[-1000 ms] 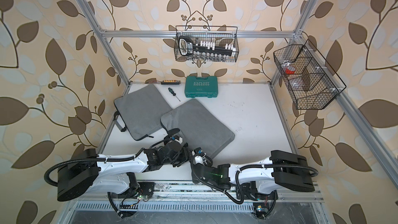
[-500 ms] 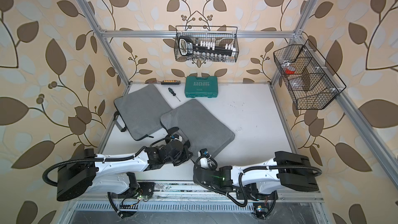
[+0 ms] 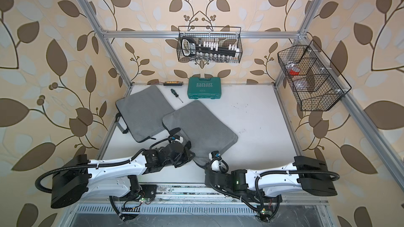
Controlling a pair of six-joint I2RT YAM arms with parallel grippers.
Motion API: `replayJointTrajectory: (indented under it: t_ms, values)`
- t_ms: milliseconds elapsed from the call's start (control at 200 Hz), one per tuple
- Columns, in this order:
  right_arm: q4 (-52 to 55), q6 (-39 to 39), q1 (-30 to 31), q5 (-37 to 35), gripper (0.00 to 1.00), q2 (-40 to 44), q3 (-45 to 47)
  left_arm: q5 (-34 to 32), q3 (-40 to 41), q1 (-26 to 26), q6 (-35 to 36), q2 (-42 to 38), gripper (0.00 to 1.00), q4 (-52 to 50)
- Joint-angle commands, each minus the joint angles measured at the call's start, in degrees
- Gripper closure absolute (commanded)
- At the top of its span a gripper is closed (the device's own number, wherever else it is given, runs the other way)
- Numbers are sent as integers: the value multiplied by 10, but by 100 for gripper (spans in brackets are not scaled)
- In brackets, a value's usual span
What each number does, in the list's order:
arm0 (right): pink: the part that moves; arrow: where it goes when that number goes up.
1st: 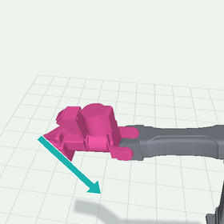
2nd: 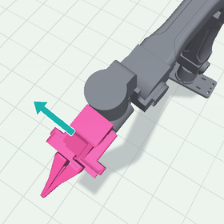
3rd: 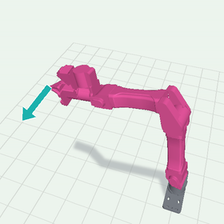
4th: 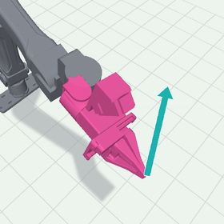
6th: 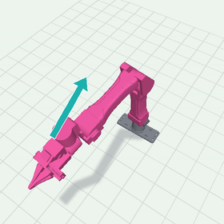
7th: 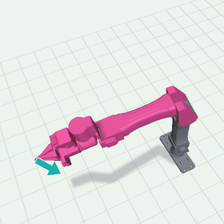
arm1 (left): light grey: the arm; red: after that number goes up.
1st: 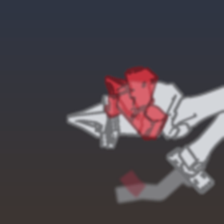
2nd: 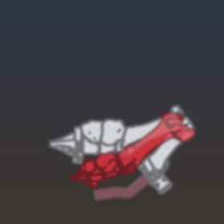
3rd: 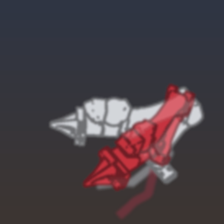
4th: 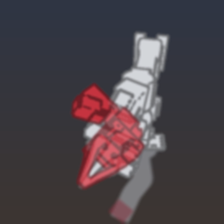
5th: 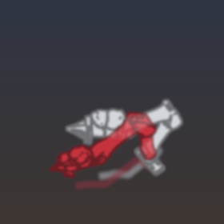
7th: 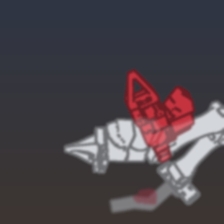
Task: Put the mouse into the laptop bag
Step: Zip the zipper on the zippered laptop bag.
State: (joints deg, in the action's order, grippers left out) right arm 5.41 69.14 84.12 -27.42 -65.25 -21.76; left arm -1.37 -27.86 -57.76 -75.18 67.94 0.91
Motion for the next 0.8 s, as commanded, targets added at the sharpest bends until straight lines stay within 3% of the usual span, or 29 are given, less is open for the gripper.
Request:
replayJointTrajectory:
  t_ms: [0,135,330,435,555,645,735,795]
  values:
    - [25,-23,0,-12,100,-26,-15,-19,2,3,-5,-18,46,3]
    - [9,-52,1,-25,100,-42,-44,-4,15,-19,-27,-33,33,-2]
    - [-11,-71,0,-22,100,-60,-65,-42,27,-97,-64,-31,32,9]
    - [-39,-77,0,-8,100,-55,-53,-65,29,-125,-72,-9,36,39]
    - [-45,-71,0,-4,100,-46,-41,-70,7,-126,-62,31,55,51]
    - [-54,-68,0,3,100,-32,-26,-78,-18,-125,-59,73,61,47]
    - [-53,-64,0,6,100,-22,-15,-103,-32,-125,-64,100,62,40]
    - [-50,-59,0,6,100,-20,-9,-131,-35,-124,-69,102,55,30]
